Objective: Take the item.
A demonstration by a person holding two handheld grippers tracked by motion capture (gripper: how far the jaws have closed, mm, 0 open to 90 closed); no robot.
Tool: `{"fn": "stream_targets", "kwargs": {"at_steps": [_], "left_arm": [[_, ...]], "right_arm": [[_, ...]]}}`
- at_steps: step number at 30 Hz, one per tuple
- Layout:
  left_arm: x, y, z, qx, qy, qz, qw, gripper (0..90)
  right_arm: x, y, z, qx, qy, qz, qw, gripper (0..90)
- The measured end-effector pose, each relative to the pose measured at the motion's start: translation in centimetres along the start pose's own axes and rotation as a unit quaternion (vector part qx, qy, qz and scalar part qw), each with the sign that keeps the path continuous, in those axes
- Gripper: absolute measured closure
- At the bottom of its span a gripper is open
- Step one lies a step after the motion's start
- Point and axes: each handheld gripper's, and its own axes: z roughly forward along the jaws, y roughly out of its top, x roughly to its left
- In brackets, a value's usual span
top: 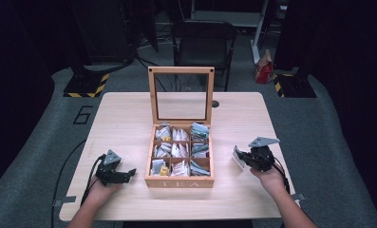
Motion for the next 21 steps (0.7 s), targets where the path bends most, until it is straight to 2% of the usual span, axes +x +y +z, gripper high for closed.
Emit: {"fn": "stream_targets", "kwargs": {"at_steps": [4,7,11,20,21], "left_arm": [[0.0,0.0,0.0,0.0,0.0,0.0,1.0,15.1],[0.0,0.0,0.0,0.0,-0.001,-0.002,1.0,15.1],[0.0,0.0,0.0,0.0,-0.001,0.0,1.0,15.1],[-0.1,0.0,0.0,0.0,-0.002,-0.004,1.0,15.1],[0.0,0.0,0.0,0.0,-0.001,-0.002,1.0,15.1]], "right_arm": [[0.2,-0.3,0.4,0.004,-0.007,0.001,1.0,88.0],[0.2,-0.4,0.7,0.009,-0.011,-0.013,0.9998,88.0],[0.3,-0.6,0.9,0.007,-0.011,-0.004,0.9999,87.6],[0.5,-1.1,1.3,0.01,-0.006,-0.008,0.9999,86.9],[0.6,-1.1,1.4,0.008,-0.01,-0.002,0.9999,86.8]]}}
